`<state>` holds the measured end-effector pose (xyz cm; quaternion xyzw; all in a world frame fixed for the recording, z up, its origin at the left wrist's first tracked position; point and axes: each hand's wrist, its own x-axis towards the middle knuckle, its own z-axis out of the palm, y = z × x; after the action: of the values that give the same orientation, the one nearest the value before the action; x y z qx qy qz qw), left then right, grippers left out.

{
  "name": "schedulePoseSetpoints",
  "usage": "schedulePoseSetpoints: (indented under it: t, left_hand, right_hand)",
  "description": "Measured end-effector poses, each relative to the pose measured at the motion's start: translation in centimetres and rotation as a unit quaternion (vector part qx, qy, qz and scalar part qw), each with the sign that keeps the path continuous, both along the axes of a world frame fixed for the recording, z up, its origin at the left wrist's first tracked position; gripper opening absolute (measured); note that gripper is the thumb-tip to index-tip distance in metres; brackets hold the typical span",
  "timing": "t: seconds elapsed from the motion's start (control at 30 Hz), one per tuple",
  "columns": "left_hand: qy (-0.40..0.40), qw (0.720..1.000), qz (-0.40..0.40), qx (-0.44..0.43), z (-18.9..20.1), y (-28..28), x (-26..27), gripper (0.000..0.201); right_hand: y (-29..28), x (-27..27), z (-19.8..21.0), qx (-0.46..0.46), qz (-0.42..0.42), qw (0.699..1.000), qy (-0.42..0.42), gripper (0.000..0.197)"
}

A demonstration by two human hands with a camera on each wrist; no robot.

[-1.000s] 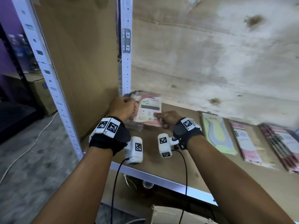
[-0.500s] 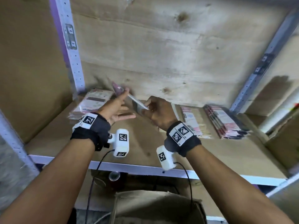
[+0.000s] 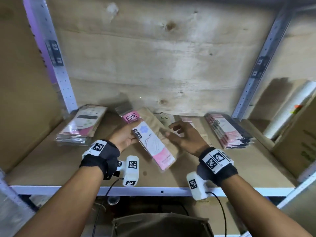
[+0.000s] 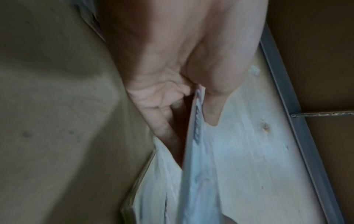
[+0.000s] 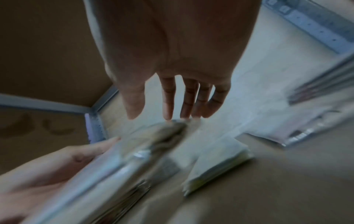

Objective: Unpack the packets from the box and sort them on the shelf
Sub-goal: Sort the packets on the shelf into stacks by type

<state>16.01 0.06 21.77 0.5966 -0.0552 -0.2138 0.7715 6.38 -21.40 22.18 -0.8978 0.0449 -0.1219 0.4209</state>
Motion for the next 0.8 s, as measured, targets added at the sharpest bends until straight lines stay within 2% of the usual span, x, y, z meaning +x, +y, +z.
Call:
schedulePoseSetpoints:
  t: [0.07, 0.17, 0.23, 0.37, 0.43, 0.57, 0.6, 0.7, 0.8]
  left_hand:
    - [0.012, 0.999, -0.029, -0.008, -0.5, -0.3, 0.0, 0.018]
    - [0.023, 0.999, -0.044, -0.021, -1.0, -0.8, 0.5, 0.011]
    - [0.006, 0.999, -0.034, -0.005, -1.3, -1.0, 1.1, 0.012]
    - [-0.034, 0.999, 0.026, 0.022, -1.2, -0.8, 2.7, 0.026]
    - [-0.062, 0.996, 0.052, 0.043, -1.0, -0.6, 3.4, 0.024]
    - [-0.185, 0.972, 0.05, 0.132, -0.7, 0.2, 4.2, 0.03]
    - [-0.205, 0.967, 0.048, 0.145, -0.7, 0.3, 4.2, 0.028]
    - [-0.254, 0.95, 0.023, 0.179, -0.5, 0.1, 4.1, 0.015]
    - [-0.31, 0.922, 0.025, 0.23, -0.4, -0.4, 3.7, 0.029]
  right_hand:
    - [-1.0, -0.1, -0.9, 0.099, 0.034, 0.991, 0.079, 0.045]
    - [-2.2, -0.6, -1.5, 0.186, 0.145, 0.959, 0.16, 0.018]
    - [-2.8, -0.6, -1.8, 0.221, 0.172, 0.945, 0.168, 0.024]
    - [-3.5, -0.1, -2.1, 0.194, 0.145, 0.953, 0.18, 0.033]
    - [-4.1, 0.0, -2.3, 0.17, 0.133, 0.955, 0.204, 0.039]
    - [-5.5, 0.1, -2.5, 0.142, 0.101, 0.954, 0.242, 0.084]
    - [-5.9, 0.1, -2.6, 0.143, 0.097, 0.953, 0.247, 0.087]
    - [-6.4, 0.0, -2.6, 0.135, 0.098, 0.95, 0.265, 0.079]
    - [-6.5, -0.3, -2.4, 0.098, 0.103, 0.95, 0.278, 0.078]
